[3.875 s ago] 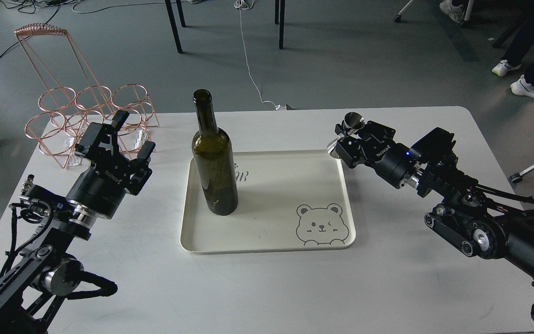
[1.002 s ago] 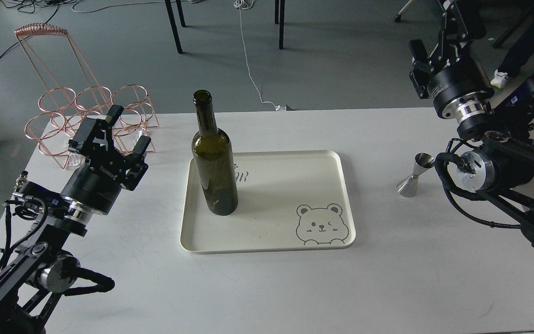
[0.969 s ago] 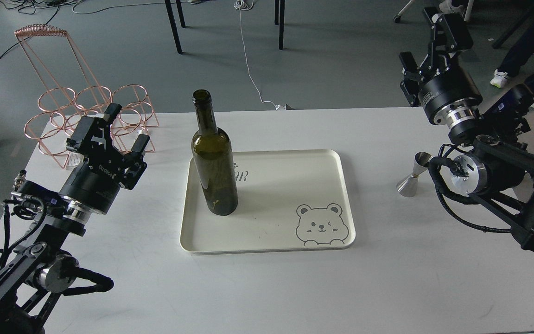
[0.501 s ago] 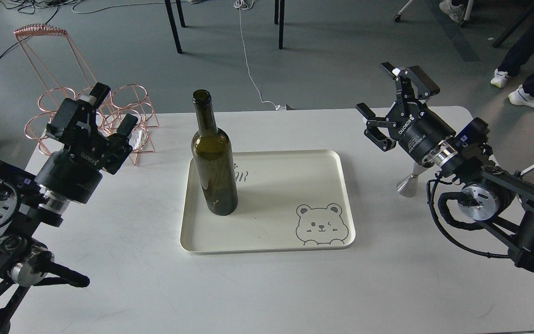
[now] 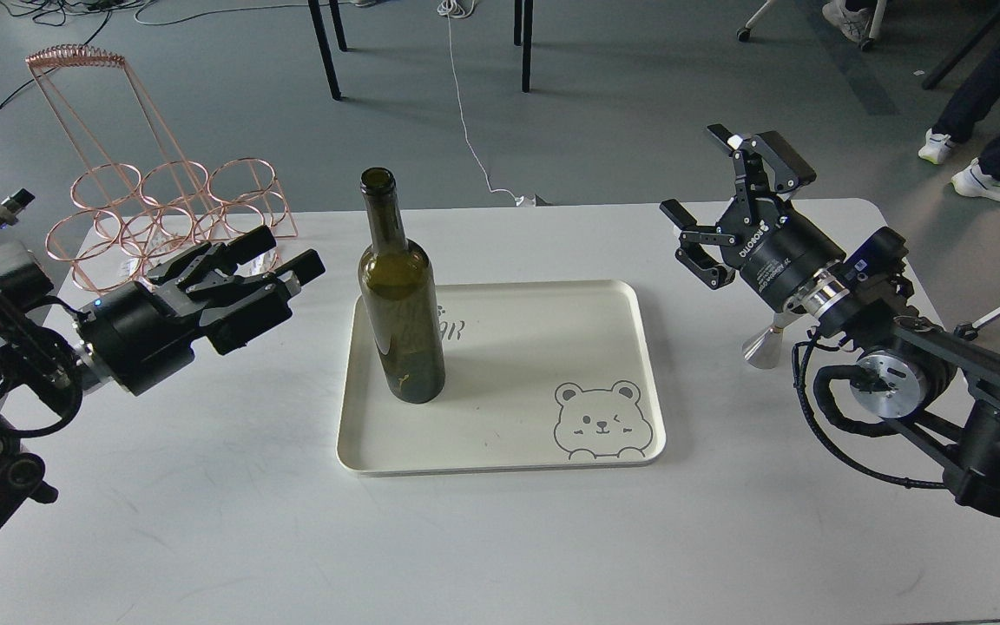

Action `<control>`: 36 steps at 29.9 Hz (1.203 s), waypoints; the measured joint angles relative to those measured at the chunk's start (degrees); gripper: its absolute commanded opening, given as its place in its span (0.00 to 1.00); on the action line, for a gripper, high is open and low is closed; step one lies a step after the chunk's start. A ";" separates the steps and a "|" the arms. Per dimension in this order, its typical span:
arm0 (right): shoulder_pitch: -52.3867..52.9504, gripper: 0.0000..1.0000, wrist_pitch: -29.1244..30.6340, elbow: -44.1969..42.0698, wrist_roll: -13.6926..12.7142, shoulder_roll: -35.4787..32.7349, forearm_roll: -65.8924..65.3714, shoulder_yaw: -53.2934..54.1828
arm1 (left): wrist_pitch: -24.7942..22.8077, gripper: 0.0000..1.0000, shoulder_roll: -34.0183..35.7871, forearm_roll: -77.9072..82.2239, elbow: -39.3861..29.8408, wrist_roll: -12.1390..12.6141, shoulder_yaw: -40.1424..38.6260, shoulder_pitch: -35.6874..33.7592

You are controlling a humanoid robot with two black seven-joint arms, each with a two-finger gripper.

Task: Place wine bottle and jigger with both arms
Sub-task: 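Reach the left gripper to the wine bottle neck and grasp it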

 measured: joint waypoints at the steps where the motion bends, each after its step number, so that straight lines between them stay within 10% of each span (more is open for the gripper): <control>1: -0.18 0.98 -0.02 0.02 0.00 -0.03 -0.02 0.03 | 0.51 0.98 0.01 0.81 -0.11 0.00 0.08 -0.71; 36: -1.15 0.98 -1.68 0.28 0.00 -1.34 -0.31 0.23 | 1.05 0.98 -5.47 9.81 5.18 0.02 12.96 -18.88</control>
